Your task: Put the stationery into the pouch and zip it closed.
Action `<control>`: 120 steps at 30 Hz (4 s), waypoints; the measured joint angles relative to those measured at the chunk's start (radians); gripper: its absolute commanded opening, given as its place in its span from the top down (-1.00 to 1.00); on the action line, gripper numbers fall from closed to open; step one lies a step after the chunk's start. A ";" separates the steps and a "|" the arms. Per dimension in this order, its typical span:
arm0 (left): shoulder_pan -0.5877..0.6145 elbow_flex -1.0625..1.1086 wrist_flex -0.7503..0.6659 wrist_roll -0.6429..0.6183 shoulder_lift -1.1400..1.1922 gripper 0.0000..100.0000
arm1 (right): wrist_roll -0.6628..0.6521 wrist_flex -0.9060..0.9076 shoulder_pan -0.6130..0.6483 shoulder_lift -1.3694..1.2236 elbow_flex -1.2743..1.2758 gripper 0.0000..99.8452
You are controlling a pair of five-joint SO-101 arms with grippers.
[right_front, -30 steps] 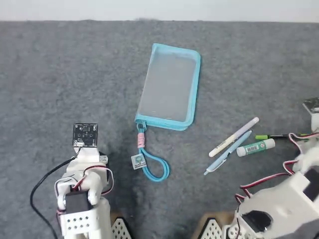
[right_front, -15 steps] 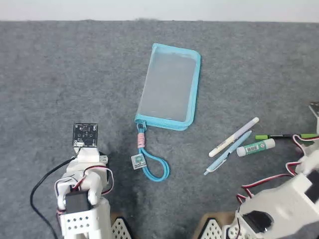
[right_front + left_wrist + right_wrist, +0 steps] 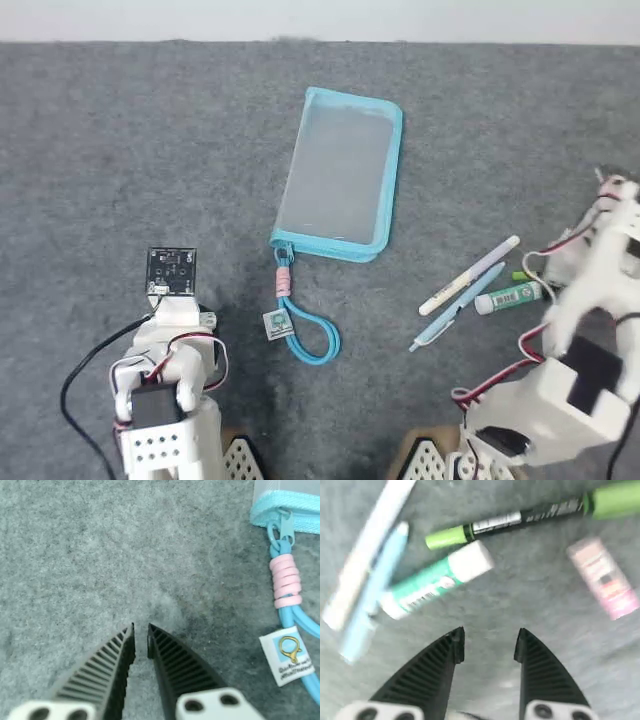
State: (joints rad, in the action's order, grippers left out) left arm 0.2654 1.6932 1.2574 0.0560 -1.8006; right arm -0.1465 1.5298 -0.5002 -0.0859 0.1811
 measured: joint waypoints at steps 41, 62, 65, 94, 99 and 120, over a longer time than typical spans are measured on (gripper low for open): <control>0.000 0.000 0.000 0.000 0.000 0.91 | 0.305 -0.433 0.044 -0.098 0.278 1.00; 0.000 0.000 0.000 0.000 0.000 0.91 | -0.855 -0.362 -0.172 -0.170 -0.006 0.99; 0.000 0.000 0.000 0.000 0.000 0.91 | -0.899 -0.362 -0.172 -0.186 -0.006 0.90; 0.000 0.000 0.000 0.000 0.000 0.91 | -0.394 -0.017 0.147 0.169 -0.006 0.61; 0.000 0.000 0.000 0.000 0.000 0.91 | -0.003 -0.021 0.405 0.103 0.031 0.62; 0.000 0.000 0.000 0.000 0.000 0.91 | 0.405 -0.318 0.526 -0.206 0.091 0.68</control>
State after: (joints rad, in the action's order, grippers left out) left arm 0.2654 1.6932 1.2574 0.0560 -1.8006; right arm 0.2585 1.2121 0.0261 -0.2915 0.2716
